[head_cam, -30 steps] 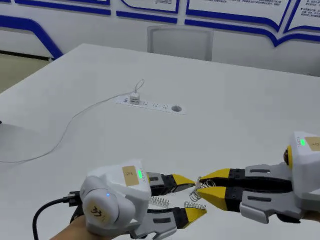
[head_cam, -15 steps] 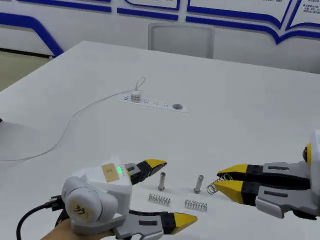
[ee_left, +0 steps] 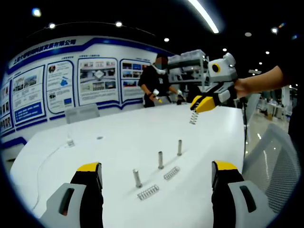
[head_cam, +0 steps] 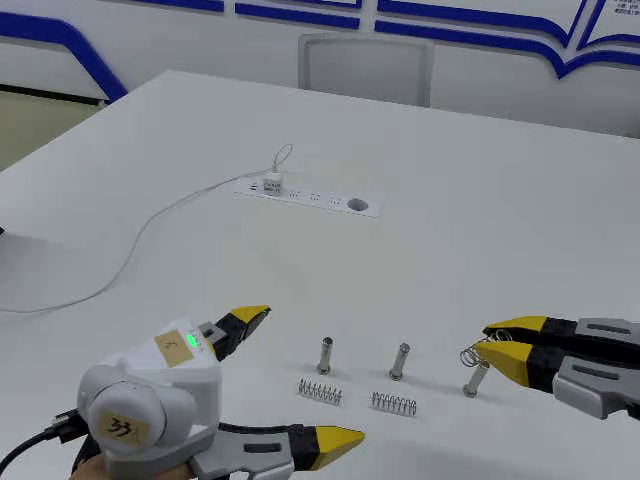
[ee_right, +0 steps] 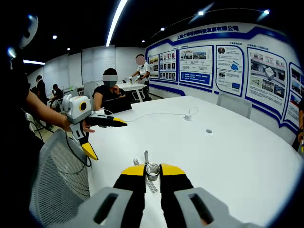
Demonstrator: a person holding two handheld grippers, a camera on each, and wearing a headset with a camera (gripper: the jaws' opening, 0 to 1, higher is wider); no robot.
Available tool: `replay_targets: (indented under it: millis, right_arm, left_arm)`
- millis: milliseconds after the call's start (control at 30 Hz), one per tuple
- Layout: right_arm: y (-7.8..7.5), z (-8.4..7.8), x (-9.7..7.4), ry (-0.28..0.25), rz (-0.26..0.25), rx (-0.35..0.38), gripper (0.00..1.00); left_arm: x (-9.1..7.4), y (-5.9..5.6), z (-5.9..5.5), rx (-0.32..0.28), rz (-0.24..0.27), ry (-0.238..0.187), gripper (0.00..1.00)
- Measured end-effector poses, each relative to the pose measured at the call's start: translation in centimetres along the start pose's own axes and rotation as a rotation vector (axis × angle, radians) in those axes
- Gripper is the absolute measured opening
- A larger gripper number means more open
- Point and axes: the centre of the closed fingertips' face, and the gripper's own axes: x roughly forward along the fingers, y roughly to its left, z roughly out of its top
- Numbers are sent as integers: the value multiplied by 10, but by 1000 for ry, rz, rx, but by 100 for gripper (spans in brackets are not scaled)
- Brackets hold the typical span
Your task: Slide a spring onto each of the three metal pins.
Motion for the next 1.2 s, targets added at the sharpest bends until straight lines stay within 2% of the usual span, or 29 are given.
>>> replay_targets:
  millis: [67,133,200,367,467,667,833,1033,1200]
  right_arm:
    - [-6,-3,-2,6,-23,5,11]
    - [-14,-6,-4,13,-52,13,11]
    - [-23,-10,-6,30,-90,16,11]
    - [-42,-16,-10,42,-146,43,11]
    - [-46,-18,-11,53,-158,48,11]
    - [-57,-25,-10,81,-180,62,11]
    - [-62,-33,0,106,-183,84,11]
    - [-66,-43,15,129,-177,101,11]
    - [-73,-53,20,161,-187,109,11]
  left_arm:
    - [-2,3,-1,-11,18,-3,100]
    - [-3,5,-7,-7,32,8,100]
    - [-5,6,-12,-18,35,17,100]
    - [-9,6,-21,-43,45,31,100]
    - [-10,4,-23,-64,42,30,100]
    - [-12,6,-27,-66,45,47,100]
    - [-14,9,-28,-66,52,51,100]
    - [-14,5,-33,-65,42,66,100]
    - [-15,5,-32,-72,39,65,100]
